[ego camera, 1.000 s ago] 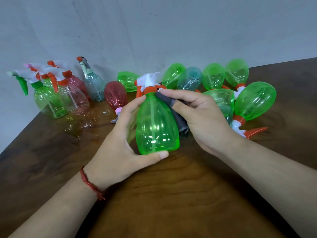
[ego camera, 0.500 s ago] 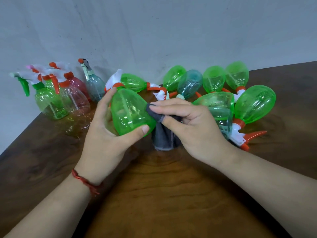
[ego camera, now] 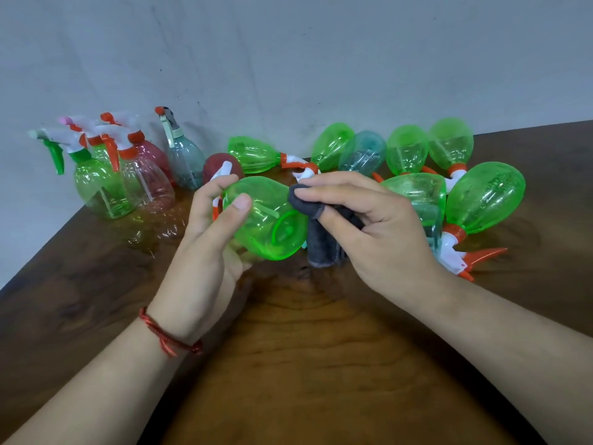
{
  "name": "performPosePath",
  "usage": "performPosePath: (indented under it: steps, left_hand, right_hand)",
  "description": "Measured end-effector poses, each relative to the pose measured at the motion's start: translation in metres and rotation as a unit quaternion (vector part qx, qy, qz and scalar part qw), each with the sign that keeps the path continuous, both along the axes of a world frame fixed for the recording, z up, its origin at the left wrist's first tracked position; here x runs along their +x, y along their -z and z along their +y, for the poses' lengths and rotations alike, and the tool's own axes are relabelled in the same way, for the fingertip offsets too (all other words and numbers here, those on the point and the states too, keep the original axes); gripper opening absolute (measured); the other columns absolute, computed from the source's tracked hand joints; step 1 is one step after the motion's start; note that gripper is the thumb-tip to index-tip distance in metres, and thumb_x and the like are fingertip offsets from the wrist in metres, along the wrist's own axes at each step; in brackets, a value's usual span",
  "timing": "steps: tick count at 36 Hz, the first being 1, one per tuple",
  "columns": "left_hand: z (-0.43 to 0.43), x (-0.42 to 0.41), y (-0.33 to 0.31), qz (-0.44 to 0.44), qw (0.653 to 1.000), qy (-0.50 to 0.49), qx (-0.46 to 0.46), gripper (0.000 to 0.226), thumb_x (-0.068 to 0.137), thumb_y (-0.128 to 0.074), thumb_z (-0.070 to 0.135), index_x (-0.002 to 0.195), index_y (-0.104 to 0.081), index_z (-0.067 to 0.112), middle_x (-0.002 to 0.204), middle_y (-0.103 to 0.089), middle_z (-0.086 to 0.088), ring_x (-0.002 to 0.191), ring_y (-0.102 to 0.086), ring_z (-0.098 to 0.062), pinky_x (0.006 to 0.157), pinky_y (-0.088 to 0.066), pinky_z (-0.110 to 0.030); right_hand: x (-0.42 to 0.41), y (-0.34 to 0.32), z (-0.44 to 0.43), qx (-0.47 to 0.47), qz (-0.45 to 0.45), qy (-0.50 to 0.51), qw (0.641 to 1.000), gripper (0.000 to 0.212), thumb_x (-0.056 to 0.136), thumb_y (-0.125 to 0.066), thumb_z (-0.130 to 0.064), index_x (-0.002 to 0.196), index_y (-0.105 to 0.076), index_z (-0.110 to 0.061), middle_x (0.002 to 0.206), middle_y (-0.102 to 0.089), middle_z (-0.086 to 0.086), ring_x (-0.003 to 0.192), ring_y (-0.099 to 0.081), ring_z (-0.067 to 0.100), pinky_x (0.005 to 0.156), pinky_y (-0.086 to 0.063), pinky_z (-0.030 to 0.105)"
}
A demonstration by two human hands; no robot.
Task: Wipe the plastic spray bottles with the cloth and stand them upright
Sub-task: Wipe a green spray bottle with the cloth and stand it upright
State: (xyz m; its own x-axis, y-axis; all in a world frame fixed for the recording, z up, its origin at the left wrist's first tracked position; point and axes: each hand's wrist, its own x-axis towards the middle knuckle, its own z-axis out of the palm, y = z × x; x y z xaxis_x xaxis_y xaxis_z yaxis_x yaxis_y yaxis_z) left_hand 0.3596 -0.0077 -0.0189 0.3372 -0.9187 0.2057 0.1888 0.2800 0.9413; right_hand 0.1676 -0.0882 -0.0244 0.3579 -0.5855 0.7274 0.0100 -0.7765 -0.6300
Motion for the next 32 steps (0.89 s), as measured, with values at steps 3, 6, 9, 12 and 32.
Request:
performPosePath:
  steps: [3,6,9,12,32]
  left_hand:
    - [-0.005,0.002,-0.006,-0.011,1.000,0.006,-0.001,0.050,0.090,-0.075,0.038,0.132,-0.050,0.026,0.106,-0.079,0.018,0.094,-0.077,-0.010,0.070,-0.065,-0.036]
    - [-0.003,0.003,-0.015,-0.023,1.000,-0.005,-0.016,0.101,0.071,-0.092,0.062,0.143,-0.042,0.010,0.106,-0.081,0.011,0.098,-0.077,-0.004,0.079,-0.064,-0.027]
    - [0.006,0.000,-0.009,0.035,0.998,0.053,-0.009,0.067,0.106,-0.058,0.037,0.163,-0.032,0.015,0.153,-0.060,-0.013,0.137,-0.063,-0.032,0.102,-0.058,-0.053]
    - [0.010,0.000,-0.005,0.039,0.998,0.043,-0.008,0.062,0.107,-0.058,0.036,0.162,-0.034,0.019,0.154,-0.058,-0.016,0.136,-0.063,-0.037,0.100,-0.058,-0.052]
    - [0.012,-0.015,-0.004,0.060,0.995,0.035,-0.067,0.052,0.099,-0.062,0.030,0.147,-0.043,0.028,0.148,-0.062,-0.005,0.133,-0.065,-0.030,0.100,-0.058,-0.055]
  right_hand:
    - [-0.002,-0.002,0.003,-0.038,0.012,0.027,0.999,0.033,0.095,-0.070,0.010,0.116,-0.081,-0.013,0.126,-0.069,0.002,0.120,-0.067,0.015,0.104,-0.049,0.026]
    - [-0.003,-0.004,0.005,-0.093,0.014,0.043,0.995,0.032,0.091,-0.075,0.010,0.112,-0.083,-0.012,0.119,-0.066,0.005,0.113,-0.066,0.012,0.097,-0.051,0.026]
    - [-0.002,-0.002,0.006,-0.122,0.030,0.045,0.991,0.028,0.090,-0.077,0.007,0.107,-0.085,-0.014,0.114,-0.070,0.004,0.107,-0.069,0.015,0.092,-0.052,0.026]
    - [0.000,0.002,0.007,-0.166,0.070,0.037,0.983,0.024,0.090,-0.080,0.002,0.105,-0.086,-0.017,0.111,-0.073,0.003,0.100,-0.070,0.017,0.089,-0.052,0.023]
    - [0.007,0.002,-0.004,0.235,-0.082,-0.084,0.965,0.030,0.096,-0.068,0.007,0.103,-0.067,-0.021,0.109,-0.075,-0.001,0.096,-0.072,0.011,0.094,-0.056,0.031]
